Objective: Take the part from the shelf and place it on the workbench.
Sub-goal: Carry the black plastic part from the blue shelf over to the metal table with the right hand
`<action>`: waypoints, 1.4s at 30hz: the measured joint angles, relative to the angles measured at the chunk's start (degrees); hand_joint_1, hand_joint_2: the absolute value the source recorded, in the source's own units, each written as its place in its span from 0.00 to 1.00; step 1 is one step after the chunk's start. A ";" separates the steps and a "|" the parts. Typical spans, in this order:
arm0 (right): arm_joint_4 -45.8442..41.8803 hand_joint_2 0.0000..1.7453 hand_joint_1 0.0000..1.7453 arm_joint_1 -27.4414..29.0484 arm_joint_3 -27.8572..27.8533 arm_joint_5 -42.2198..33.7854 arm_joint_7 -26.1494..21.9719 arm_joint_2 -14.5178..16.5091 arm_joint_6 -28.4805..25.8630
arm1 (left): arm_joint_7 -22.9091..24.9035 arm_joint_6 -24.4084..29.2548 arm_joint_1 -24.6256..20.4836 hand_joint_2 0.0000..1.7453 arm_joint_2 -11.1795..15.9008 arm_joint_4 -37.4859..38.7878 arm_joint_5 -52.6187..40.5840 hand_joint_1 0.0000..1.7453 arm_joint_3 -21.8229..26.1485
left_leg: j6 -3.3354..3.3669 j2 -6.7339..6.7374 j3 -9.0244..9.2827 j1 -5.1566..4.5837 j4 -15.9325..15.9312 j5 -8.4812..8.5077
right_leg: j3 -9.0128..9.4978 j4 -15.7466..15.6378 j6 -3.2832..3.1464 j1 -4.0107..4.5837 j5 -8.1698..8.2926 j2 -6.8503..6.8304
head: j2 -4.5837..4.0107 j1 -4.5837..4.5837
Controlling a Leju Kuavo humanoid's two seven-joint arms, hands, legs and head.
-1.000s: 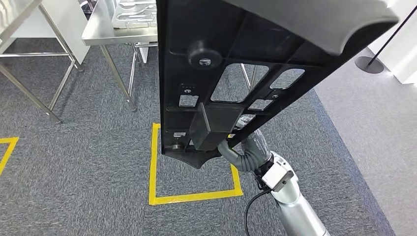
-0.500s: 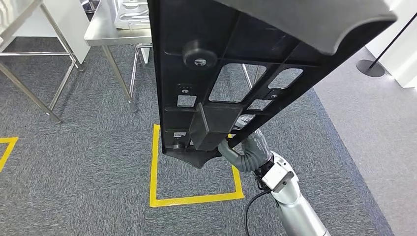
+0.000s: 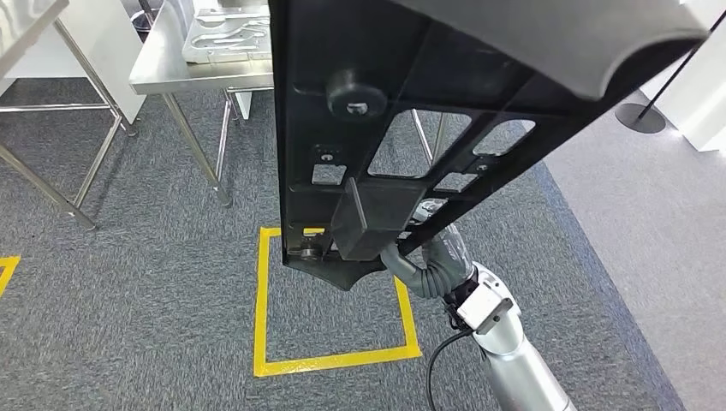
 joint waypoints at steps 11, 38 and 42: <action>-0.04 1.00 1.00 0.61 -0.32 0.06 -0.03 -0.11 0.00 | -0.07 -0.08 0.12 1.00 -0.02 0.00 0.15 0.00 0.00 | 1.97 -0.20 3.92 0.24 -1.81 -2.96 | -11.02 15.67 2.53 -0.88 -3.31 -0.35 | 0.00 0.01; 1.32 1.00 1.00 0.56 -0.32 -0.29 0.77 -0.49 1.07 | 0.80 0.25 0.17 1.00 -0.07 0.00 -0.05 0.00 0.00 | 1.94 -0.20 1.16 0.31 -1.88 -0.43 | -6.49 10.93 1.84 -0.25 -4.50 -0.32 | 0.00 0.05; 2.32 1.00 1.00 0.59 -0.31 -0.66 0.88 -0.57 1.79 | 0.80 0.25 0.20 1.00 -0.19 0.00 -0.11 0.00 0.00 | 1.75 -0.32 2.48 0.40 -1.83 -1.57 | -10.82 14.47 2.46 -1.02 -1.91 -0.43 | 0.00 0.05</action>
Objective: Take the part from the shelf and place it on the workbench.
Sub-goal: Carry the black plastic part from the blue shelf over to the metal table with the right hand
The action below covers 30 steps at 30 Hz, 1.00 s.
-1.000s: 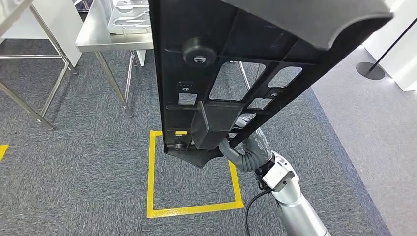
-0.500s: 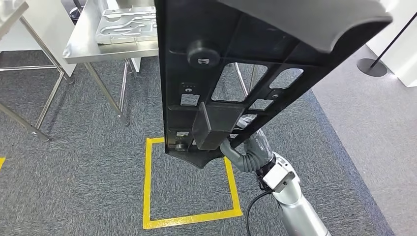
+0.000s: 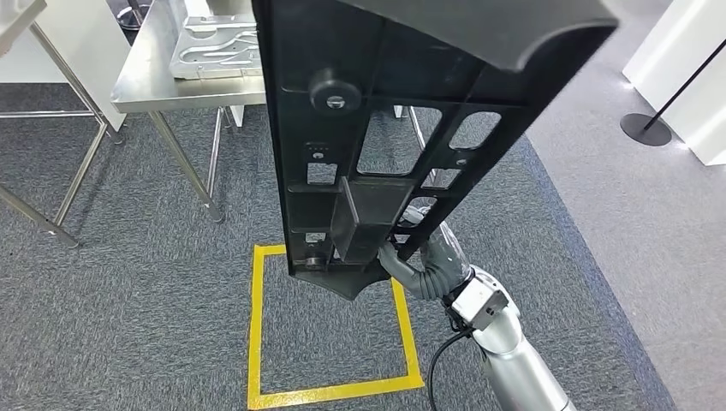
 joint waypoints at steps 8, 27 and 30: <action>0.93 1.00 1.00 -0.29 -0.01 -0.25 0.01 -0.14 0.09 | -0.04 -0.02 -0.32 1.00 -0.15 0.00 -0.03 0.00 -0.03 | -2.55 -0.03 1.60 -0.02 0.61 -2.43 | 5.85 -13.82 -2.07 0.21 5.62 -0.02 | 0.00 -0.01; 1.55 1.00 1.00 -0.66 -0.51 0.56 -0.74 -0.14 -0.47 | -0.05 -0.15 -0.31 1.00 -0.10 0.00 -0.32 0.00 -0.05 | -0.16 0.98 -1.74 -0.80 0.43 1.30 | 9.23 -12.75 -1.63 1.16 1.56 -0.58 | 0.00 -0.01; 1.35 1.00 1.00 -0.84 -1.57 0.03 -0.89 -0.32 -0.71 | -0.15 -0.40 -0.29 1.00 -0.15 0.00 -0.59 0.00 -0.10 | 0.70 0.68 -0.83 -0.48 -0.24 0.85 | 3.40 -1.84 -0.36 0.68 -3.18 -0.36 | 0.00 0.00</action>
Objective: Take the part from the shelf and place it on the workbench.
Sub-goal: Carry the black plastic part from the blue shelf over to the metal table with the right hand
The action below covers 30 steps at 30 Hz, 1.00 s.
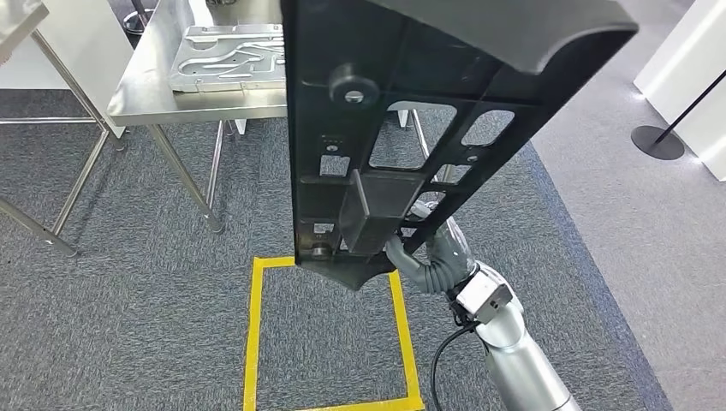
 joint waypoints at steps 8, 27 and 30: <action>-0.03 1.00 1.00 0.03 -1.02 -0.90 -0.35 -0.85 0.01 | -0.59 -0.17 0.06 1.00 -0.13 0.00 0.16 0.00 -0.01 | -1.52 -0.31 2.44 -0.02 0.15 -2.45 | 2.21 -11.72 -0.38 -0.42 9.36 -0.08 | 0.00 0.00; -0.30 1.00 1.00 -1.19 0.52 -0.44 -0.82 0.31 2.06 | -0.19 0.60 0.25 1.00 -0.11 0.00 1.70 0.00 0.14 | -0.84 -0.46 -1.13 -0.06 0.60 0.65 | 7.37 -12.01 -0.61 0.04 4.17 0.40 | 0.00 -0.01; 0.11 1.00 1.00 -2.29 1.64 -0.34 -0.72 0.50 2.80 | -0.23 0.51 0.08 1.00 -0.13 0.00 1.70 0.00 0.16 | -0.08 -0.50 -0.06 0.21 0.06 0.09 | 2.16 -2.64 0.11 -0.20 0.50 0.36 | 0.00 0.00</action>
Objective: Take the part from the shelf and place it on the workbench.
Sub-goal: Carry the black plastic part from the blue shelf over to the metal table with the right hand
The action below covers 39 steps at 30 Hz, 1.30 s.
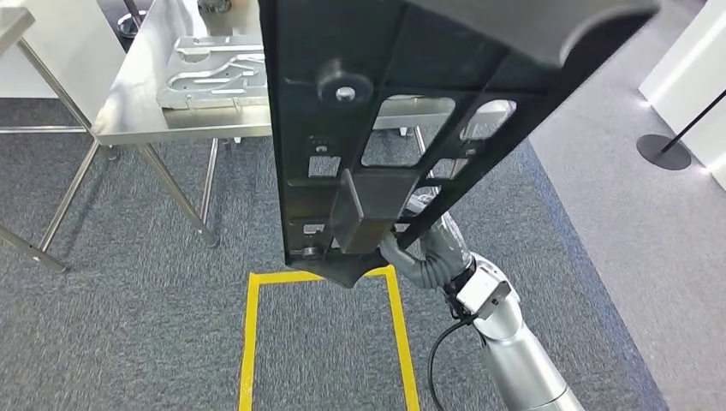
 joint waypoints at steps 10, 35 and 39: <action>2.44 1.00 1.00 -2.82 5.51 -0.30 -0.66 1.15 3.81 | 0.07 0.04 -0.15 1.00 0.01 0.00 0.13 0.00 0.07 | -1.76 -0.48 3.68 -0.22 -0.07 -3.63 | -0.63 -9.14 -1.30 0.19 9.28 -0.10 | 0.00 0.00; 8.69 1.00 1.00 -6.38 13.63 -1.68 -0.40 3.99 1.05 | -0.50 0.43 0.39 1.00 0.48 0.02 0.52 0.00 0.10 | 0.22 -0.62 1.07 -0.38 1.00 -1.63 | -5.58 3.53 -0.57 0.16 4.09 0.01 | 0.00 0.00; 9.00 1.00 1.00 -6.43 13.70 -2.31 -0.93 3.98 0.61 | -0.56 0.50 0.42 1.00 0.29 0.08 0.51 0.00 0.13 | -0.43 -0.69 2.40 -0.53 0.80 -2.96 | -1.34 -8.36 -2.37 1.08 9.99 -0.17 | 0.00 -0.03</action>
